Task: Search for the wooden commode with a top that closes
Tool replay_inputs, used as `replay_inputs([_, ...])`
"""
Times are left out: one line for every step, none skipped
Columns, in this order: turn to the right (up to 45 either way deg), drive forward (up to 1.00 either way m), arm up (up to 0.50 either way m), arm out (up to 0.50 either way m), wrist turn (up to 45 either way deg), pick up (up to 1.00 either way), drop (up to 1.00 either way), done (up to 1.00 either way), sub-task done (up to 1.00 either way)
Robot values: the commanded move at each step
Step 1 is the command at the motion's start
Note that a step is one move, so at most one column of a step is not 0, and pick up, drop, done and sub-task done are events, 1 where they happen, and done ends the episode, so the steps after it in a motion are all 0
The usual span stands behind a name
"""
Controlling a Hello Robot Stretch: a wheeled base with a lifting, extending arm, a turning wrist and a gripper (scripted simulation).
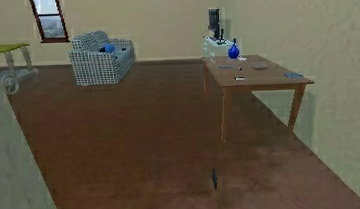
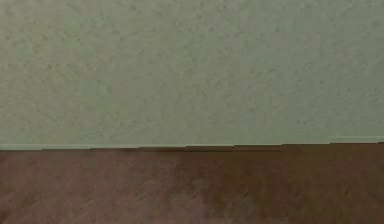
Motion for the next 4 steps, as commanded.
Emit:
replay_inputs([0.0,0.85,0.0,0.0,0.0,0.0,0.0,0.0,0.0])
replay_inputs([-39.0,0.0,0.0,0.0,0.0,0.0,0.0,0.0,0.0])
replay_inputs([0.0,1.0,0.0,0.0,0.0,0.0,0.0,0.0,0.0])
replay_inputs([-3.0,0.0,0.0,0.0,0.0,0.0,0.0,0.0,0.0])
